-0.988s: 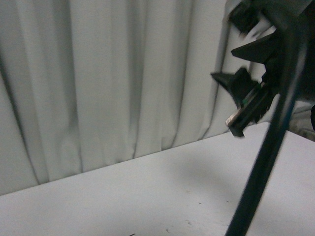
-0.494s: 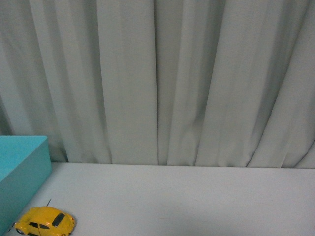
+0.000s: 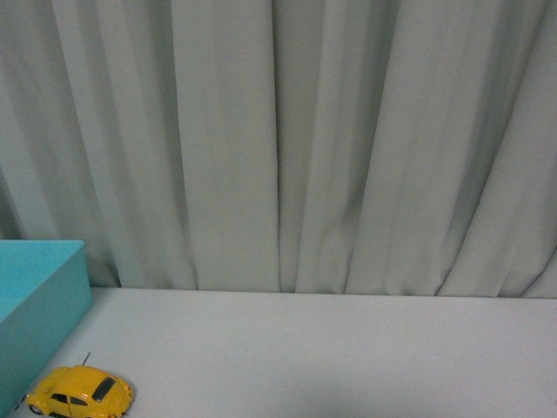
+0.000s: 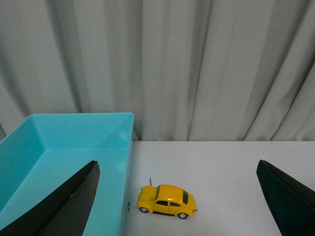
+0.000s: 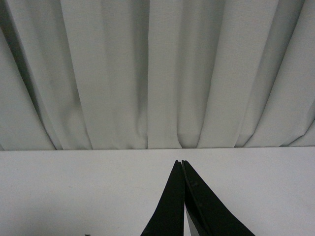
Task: Wind up and store yellow beetle toy
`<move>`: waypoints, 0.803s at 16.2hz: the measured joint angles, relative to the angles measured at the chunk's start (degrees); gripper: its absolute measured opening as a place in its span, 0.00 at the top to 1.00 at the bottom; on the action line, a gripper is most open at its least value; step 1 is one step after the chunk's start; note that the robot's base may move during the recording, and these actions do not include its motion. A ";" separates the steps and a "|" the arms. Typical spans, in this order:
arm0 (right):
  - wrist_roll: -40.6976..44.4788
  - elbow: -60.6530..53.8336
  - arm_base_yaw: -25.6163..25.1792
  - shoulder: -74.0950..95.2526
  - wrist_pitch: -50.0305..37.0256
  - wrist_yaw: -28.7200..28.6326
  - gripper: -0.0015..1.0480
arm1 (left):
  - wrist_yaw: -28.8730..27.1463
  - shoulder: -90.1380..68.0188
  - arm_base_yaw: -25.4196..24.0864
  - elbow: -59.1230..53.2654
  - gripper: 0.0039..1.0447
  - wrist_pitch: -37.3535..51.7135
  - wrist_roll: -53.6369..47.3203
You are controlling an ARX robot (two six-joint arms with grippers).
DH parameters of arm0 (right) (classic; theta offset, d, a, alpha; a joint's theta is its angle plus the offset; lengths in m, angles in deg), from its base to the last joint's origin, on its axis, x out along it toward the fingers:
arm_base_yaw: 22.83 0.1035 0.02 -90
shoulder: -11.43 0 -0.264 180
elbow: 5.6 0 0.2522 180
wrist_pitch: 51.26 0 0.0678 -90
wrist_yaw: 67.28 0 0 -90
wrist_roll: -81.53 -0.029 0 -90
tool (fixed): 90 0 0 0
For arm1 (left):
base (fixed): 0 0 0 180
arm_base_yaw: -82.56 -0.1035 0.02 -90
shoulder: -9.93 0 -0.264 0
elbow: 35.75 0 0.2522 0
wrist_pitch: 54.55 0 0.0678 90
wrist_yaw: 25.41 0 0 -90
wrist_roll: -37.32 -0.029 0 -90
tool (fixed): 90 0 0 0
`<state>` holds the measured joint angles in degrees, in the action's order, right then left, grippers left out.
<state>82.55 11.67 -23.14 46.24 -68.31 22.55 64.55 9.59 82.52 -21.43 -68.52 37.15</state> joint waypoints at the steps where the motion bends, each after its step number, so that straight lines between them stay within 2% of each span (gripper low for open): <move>1: 0.00 -0.31 0.02 -1.27 1.01 0.00 0.98 | 0.00 0.00 0.00 0.00 0.06 0.00 0.00; 4: -0.02 -2.89 0.02 -5.16 1.27 0.00 0.98 | 0.00 0.00 0.00 0.00 0.06 0.00 0.00; 8: -0.11 -2.91 0.02 -14.08 10.14 0.02 0.98 | 0.00 0.00 0.00 0.00 0.06 0.00 0.00; 13: -0.13 -2.91 0.02 -20.46 16.52 0.02 0.98 | 0.00 0.00 0.00 0.02 0.06 0.00 0.00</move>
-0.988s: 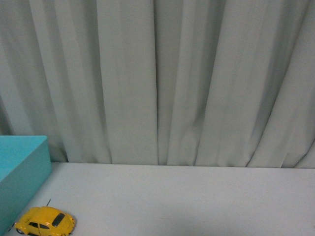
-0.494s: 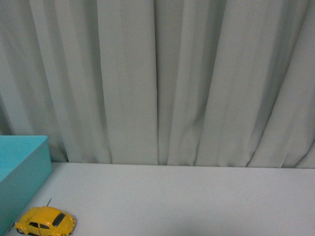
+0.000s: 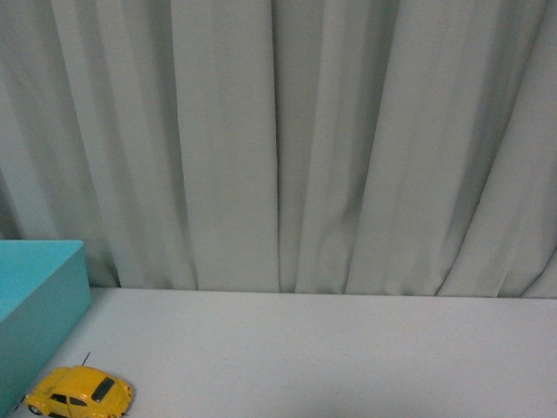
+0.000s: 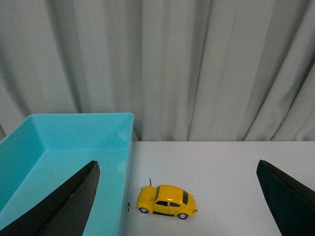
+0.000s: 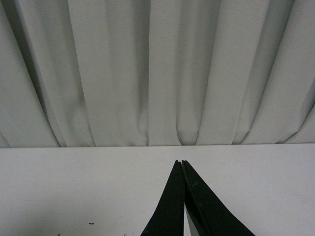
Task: Wind up and store yellow beetle toy
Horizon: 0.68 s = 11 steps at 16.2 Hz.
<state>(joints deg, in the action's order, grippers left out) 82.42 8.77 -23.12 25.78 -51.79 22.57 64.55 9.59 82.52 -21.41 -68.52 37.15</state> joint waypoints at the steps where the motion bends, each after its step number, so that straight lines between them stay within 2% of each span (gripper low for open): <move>1: -0.02 0.00 0.00 -0.72 0.63 0.00 0.98 | 0.00 0.00 0.00 0.00 0.06 0.00 0.00; 5: -0.02 0.00 -0.02 -4.17 4.07 0.00 0.98 | 0.00 0.00 0.00 0.00 0.06 0.00 0.00; 7: -0.04 0.02 -0.02 -12.13 14.80 0.11 0.98 | -0.07 0.00 0.00 0.00 0.06 0.00 0.02; 10: -0.04 0.02 -0.02 -14.10 14.88 0.15 0.98 | -0.04 0.00 0.00 -0.02 0.06 0.04 0.00; 11: -0.02 0.02 -0.02 -14.12 14.43 0.11 0.94 | 0.00 0.00 0.00 -0.02 0.06 0.00 0.00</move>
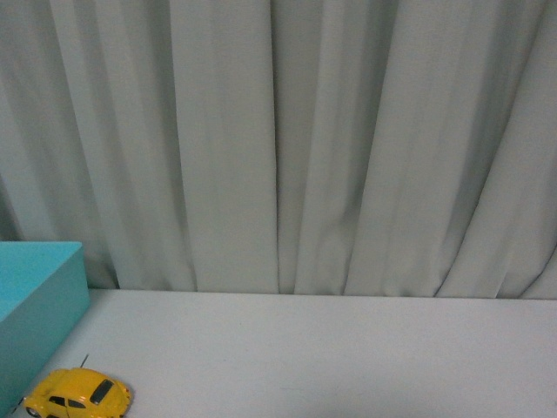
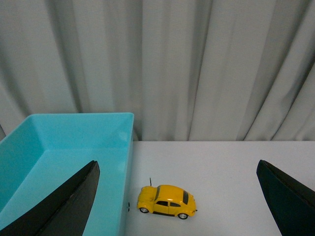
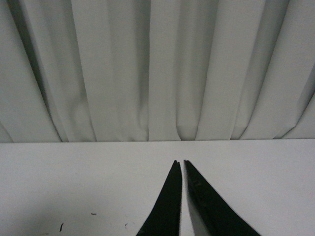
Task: Wind up and store yellow beetle toy
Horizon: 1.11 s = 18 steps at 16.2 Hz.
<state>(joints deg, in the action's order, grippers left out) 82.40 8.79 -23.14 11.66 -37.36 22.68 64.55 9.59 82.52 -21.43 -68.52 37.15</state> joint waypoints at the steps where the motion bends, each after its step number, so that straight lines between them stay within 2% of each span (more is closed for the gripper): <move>1: -0.02 0.00 0.00 -0.02 0.09 0.04 0.82 | 0.00 0.00 0.00 0.00 0.06 0.00 0.00; 4: -0.02 0.00 0.00 -0.02 0.07 0.04 0.42 | 0.00 0.00 0.00 0.00 0.06 0.02 0.00; 8: -0.02 0.00 0.00 -0.04 0.07 0.04 0.06 | 0.00 0.00 0.00 0.00 0.06 0.02 0.00; 10: -0.02 0.00 0.00 -0.02 0.07 0.04 0.07 | 0.00 0.00 0.00 0.02 0.06 0.02 0.00; 12: -0.02 0.00 0.00 -0.04 0.09 -0.02 0.06 | -5.75 -10.34 3.06 7.82 0.06 -16.96 9.97; 13: -0.02 0.00 0.00 -0.04 0.07 0.04 0.06 | -4.81 -13.22 2.69 11.45 0.06 -19.56 13.92; 18: -0.04 0.00 0.00 -0.02 0.07 0.04 0.06 | -0.37 -17.68 -2.97 17.38 0.06 -12.68 12.28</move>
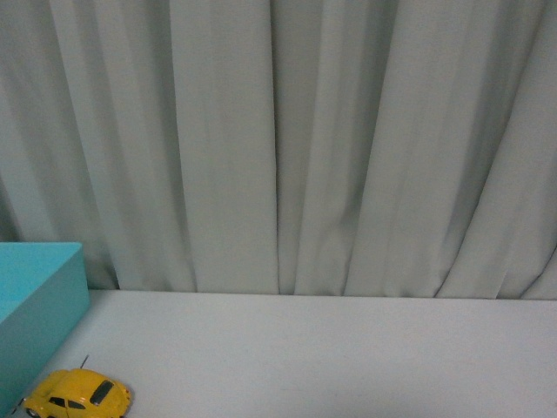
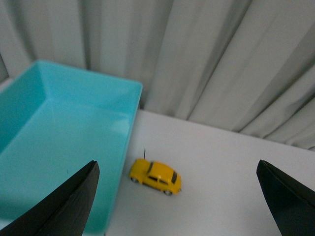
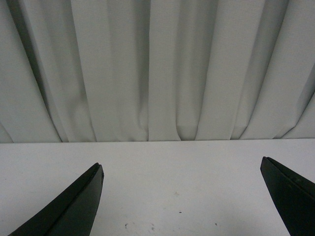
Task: Wind up and store yellow beetle toy
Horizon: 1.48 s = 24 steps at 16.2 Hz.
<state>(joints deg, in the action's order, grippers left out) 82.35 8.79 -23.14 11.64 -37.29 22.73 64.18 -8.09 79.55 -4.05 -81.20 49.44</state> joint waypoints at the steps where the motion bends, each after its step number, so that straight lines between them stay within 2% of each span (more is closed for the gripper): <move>1: 0.02 0.00 0.00 0.00 0.00 0.00 0.06 | 1.14 -1.60 -0.81 0.90 0.06 1.33 -0.85; 3: 0.00 0.00 0.00 0.00 0.02 0.00 0.06 | 3.98 -8.50 -3.48 3.15 0.06 6.62 -4.90; 4: 0.00 0.00 0.00 0.00 0.00 0.00 0.06 | 7.08 -14.49 -5.03 4.79 0.06 9.55 -7.76; 7: 0.02 0.00 0.00 0.00 0.02 0.00 0.06 | 10.71 -34.80 -3.30 14.43 0.06 16.68 -18.93; 10: 0.02 0.00 0.00 0.00 0.02 0.00 0.06 | 16.63 -50.01 -2.16 26.49 0.06 10.29 -31.67; 13: 0.02 0.00 0.00 0.00 0.02 0.00 0.06 | 21.66 -62.34 -2.21 37.44 0.06 -0.22 -50.01; 14: 0.02 0.00 0.00 0.00 0.02 0.00 0.06 | 21.27 -64.46 -2.05 39.63 0.06 -3.98 -54.73; 16: 0.02 0.00 0.00 0.00 0.02 0.00 0.06 | 17.49 -71.30 -0.02 45.38 0.06 -15.06 -72.83; 19: 0.02 0.00 0.00 0.00 0.02 0.00 0.06 | 6.64 -79.03 3.13 48.41 0.06 -21.77 -89.70; 21: 0.02 0.00 0.00 0.00 0.02 0.00 0.06 | 2.21 -83.97 5.05 48.44 0.06 -18.99 -96.17; 24: 0.02 0.00 0.00 0.00 0.02 0.00 0.06 | -0.74 -88.56 5.86 48.44 0.06 -16.74 -100.83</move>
<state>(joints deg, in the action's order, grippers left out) 82.38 8.79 -23.14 11.64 -37.27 22.73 63.44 -96.65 85.41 44.38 -97.94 -51.39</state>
